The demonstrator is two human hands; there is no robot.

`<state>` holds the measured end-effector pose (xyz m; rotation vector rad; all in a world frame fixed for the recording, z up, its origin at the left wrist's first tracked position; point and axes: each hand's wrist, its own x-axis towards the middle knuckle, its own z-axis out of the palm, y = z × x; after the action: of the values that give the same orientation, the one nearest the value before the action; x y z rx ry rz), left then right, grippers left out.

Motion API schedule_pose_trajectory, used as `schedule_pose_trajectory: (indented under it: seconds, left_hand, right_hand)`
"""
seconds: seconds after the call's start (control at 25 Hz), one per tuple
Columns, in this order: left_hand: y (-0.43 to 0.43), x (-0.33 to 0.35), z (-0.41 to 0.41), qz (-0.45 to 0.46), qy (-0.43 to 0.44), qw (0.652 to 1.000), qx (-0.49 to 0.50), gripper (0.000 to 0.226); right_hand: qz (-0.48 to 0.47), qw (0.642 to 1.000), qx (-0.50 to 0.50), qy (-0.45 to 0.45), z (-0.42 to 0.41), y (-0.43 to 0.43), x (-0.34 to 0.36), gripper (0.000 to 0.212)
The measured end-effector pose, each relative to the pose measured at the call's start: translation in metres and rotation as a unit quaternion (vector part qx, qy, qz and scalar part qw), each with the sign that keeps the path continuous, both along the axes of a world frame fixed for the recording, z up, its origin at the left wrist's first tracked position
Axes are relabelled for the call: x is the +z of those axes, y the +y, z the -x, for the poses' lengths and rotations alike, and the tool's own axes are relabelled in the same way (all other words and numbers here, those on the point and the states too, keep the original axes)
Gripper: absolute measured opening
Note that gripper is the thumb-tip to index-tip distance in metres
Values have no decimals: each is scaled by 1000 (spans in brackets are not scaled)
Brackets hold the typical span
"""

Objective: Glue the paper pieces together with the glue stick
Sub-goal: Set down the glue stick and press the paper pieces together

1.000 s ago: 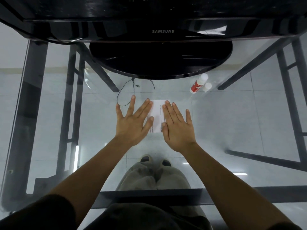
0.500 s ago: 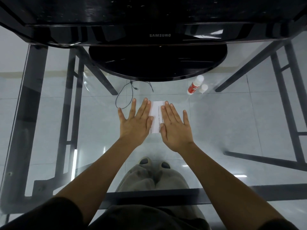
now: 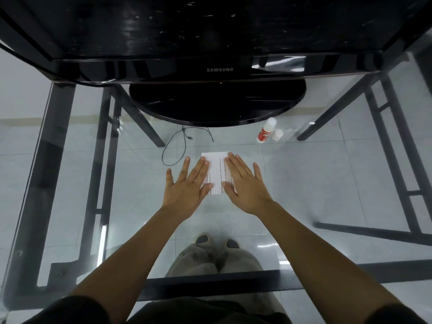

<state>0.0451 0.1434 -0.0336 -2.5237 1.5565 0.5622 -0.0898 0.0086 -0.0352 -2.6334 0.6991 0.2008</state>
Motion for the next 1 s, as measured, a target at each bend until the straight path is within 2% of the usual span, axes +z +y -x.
schedule_pose_trajectory:
  seconds: [0.16,0.36,0.48,0.6,0.8,1.0]
  left_hand:
    - [-8,9,0,24,39,999,29,63]
    - [-18,22,1,64,99,989,94,59]
    - [-21,28,4,166,91,974,126,56]
    - [-42,29,5,262,123,947,141,50]
    - [-109,32,23,286,168,939,95,50]
    - [-150,29,37,320,218,916,108,53]
  right_hand:
    - [18,1000,-4,-14,-1,-6,8,59]
    - [-7,999,-39,-34,-8,-4,13,58]
    - [-2,991,-96,-92,-5,-6,14,54]
    - [-5,982,-155,-109,7,-12,13,53]
    - [41,973,-226,-40,40,-28,4,63]
    - [58,967,-245,44,54,-35,-6,68]
